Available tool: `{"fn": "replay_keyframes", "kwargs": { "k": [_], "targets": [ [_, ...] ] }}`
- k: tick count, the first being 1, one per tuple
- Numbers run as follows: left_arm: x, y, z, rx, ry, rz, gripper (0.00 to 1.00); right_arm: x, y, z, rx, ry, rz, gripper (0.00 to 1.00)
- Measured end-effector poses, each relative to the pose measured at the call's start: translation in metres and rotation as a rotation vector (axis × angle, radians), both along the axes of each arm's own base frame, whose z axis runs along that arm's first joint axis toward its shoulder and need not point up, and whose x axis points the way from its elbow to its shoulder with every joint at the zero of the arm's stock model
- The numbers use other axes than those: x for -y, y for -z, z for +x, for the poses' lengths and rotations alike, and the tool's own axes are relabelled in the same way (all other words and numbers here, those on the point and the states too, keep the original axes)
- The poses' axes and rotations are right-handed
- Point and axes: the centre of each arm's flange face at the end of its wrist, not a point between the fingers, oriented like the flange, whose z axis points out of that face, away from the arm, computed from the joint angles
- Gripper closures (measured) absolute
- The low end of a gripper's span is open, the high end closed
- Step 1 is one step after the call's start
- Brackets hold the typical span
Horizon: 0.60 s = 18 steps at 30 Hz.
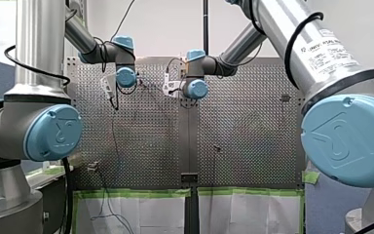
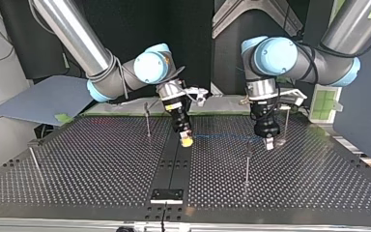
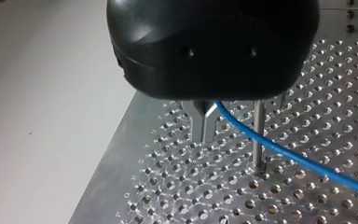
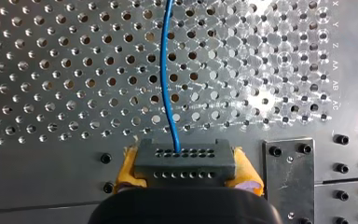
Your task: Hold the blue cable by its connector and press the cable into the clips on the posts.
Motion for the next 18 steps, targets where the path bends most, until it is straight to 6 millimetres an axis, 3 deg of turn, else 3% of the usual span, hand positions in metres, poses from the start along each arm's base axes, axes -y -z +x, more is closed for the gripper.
{"fn": "replay_keyframes", "kwargs": {
  "k": [18],
  "targets": [
    [0.013,0.010,-0.019,-0.091,-0.019,-0.005,1.00,-0.003,0.001,0.002,-0.003,-0.003,0.004,1.00]
  ]
}}
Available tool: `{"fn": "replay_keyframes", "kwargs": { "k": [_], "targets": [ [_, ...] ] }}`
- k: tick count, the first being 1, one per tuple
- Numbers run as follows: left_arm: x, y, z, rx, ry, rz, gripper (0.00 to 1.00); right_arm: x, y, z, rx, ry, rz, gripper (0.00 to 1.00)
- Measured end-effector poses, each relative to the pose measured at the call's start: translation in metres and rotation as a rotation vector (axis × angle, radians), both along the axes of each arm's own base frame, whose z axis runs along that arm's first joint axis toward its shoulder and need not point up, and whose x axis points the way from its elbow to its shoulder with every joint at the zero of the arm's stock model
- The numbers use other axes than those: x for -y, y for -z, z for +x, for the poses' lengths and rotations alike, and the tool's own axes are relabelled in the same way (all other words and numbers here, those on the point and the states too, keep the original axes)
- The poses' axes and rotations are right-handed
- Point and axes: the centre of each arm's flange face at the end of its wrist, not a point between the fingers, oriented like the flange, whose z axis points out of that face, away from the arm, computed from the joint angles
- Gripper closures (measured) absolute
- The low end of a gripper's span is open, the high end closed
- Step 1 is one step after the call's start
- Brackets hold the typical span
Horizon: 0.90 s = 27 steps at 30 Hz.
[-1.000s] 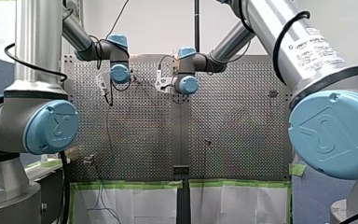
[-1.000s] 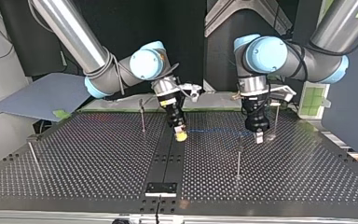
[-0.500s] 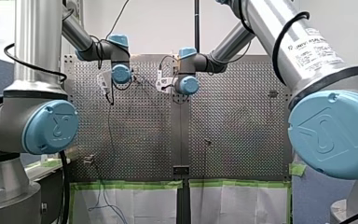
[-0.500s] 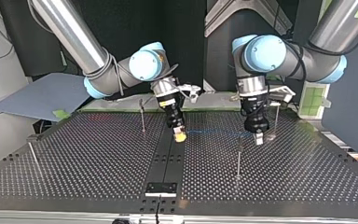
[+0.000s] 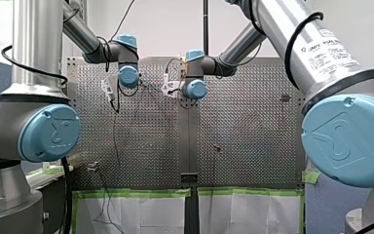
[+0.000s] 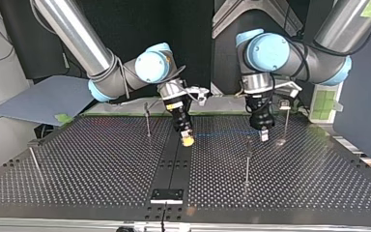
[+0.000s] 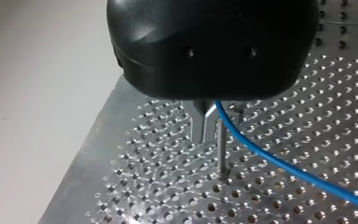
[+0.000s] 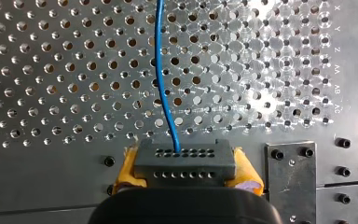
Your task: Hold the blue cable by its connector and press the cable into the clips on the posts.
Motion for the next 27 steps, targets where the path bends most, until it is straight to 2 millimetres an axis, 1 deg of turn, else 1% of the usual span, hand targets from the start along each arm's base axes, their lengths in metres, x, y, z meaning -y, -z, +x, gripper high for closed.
{"fn": "replay_keyframes", "kwargs": {
  "k": [7,15,21,27],
  "targets": [
    [0.003,-0.004,0.004,0.037,0.029,-0.006,1.00,-0.001,0.001,0.001,-0.002,-0.001,0.002,1.00],
    [-0.002,-0.007,0.011,0.066,0.040,-0.010,1.00,0.003,0.002,-0.001,-0.002,0.005,0.002,1.00],
    [-0.003,-0.006,0.010,0.057,0.035,-0.009,1.00,0.003,0.003,-0.002,-0.003,0.006,0.003,1.00],
    [0.001,-0.003,0.007,0.038,0.042,-0.011,1.00,0.004,0.003,-0.002,-0.003,0.007,0.003,1.00]
  ]
}}
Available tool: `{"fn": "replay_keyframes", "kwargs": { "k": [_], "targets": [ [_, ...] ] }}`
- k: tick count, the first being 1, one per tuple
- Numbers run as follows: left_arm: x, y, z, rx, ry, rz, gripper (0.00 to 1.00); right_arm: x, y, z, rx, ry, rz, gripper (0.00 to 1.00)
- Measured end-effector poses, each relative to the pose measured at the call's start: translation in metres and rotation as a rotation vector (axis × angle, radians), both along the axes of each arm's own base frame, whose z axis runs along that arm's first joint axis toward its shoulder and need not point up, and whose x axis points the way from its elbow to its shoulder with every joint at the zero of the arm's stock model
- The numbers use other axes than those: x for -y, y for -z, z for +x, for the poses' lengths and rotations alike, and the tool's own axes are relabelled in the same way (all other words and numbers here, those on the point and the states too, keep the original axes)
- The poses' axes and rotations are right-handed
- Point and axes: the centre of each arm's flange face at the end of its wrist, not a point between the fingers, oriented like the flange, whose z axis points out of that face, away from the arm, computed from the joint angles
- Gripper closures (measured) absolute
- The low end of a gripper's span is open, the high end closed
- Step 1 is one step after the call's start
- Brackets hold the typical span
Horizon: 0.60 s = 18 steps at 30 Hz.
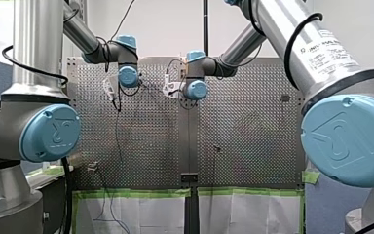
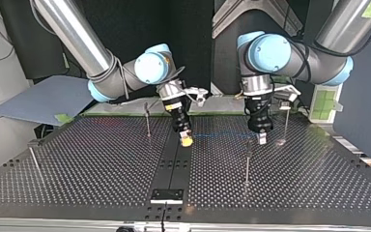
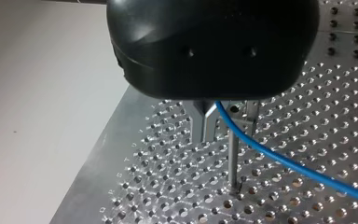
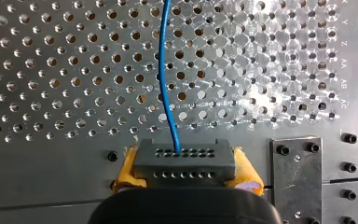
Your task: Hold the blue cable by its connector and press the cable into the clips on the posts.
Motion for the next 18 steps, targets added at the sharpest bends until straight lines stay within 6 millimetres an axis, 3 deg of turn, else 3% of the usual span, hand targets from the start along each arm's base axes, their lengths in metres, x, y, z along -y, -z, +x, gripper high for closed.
{"fn": "replay_keyframes", "kwargs": {
  "k": [18],
  "targets": [
    [-0.011,0.022,0.014,-0.065,-0.014,0.084,1.00,0.000,0.002,0.000,-0.010,0.002,0.000,1.00]
  ]
}}
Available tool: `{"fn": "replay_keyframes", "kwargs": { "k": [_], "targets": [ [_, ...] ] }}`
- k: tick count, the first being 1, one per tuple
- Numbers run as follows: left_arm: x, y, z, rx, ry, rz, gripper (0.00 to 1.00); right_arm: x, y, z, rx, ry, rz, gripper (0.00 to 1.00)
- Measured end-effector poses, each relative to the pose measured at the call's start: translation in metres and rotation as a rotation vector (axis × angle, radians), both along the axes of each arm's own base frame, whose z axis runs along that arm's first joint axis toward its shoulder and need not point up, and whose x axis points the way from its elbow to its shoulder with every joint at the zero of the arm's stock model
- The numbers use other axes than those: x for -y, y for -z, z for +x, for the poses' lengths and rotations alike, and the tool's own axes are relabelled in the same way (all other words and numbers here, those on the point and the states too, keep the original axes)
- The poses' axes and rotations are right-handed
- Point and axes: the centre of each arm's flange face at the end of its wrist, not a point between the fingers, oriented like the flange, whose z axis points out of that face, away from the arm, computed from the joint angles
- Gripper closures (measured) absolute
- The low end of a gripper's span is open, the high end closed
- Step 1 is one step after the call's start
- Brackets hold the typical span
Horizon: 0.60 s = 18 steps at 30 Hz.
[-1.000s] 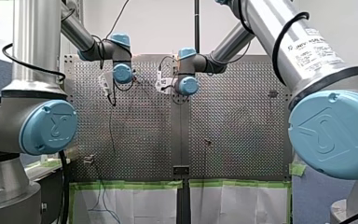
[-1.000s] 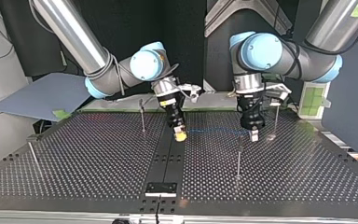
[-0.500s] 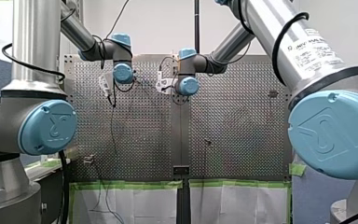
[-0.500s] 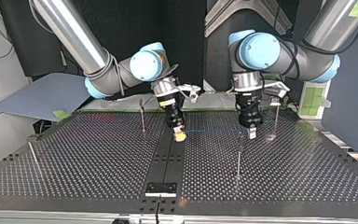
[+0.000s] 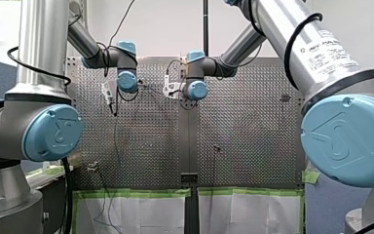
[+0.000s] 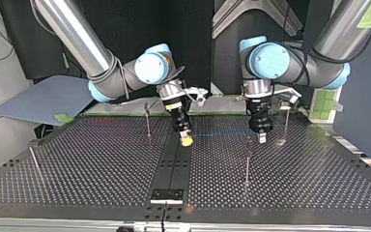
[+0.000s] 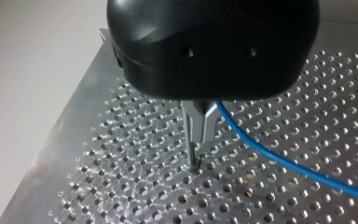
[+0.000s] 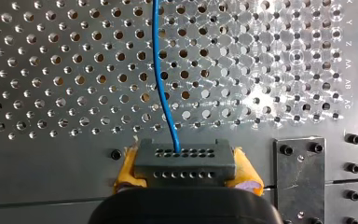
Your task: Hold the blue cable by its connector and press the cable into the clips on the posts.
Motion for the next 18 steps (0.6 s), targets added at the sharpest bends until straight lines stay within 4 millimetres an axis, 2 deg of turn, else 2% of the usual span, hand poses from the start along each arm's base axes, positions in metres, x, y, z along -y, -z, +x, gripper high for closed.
{"fn": "replay_keyframes", "kwargs": {
  "k": [9,18],
  "targets": [
    [-0.0096,0.0005,0.0048,-0.007,-0.006,0.020,1.00,0.0004,0.0005,0.0000,-0.001,0.002,-0.002,1.00],
    [-0.0068,-0.0001,0.0025,-0.021,0.020,0.034,1.00,0.0008,-0.0003,0.0004,0.000,0.002,-0.005,1.00]
  ]
}}
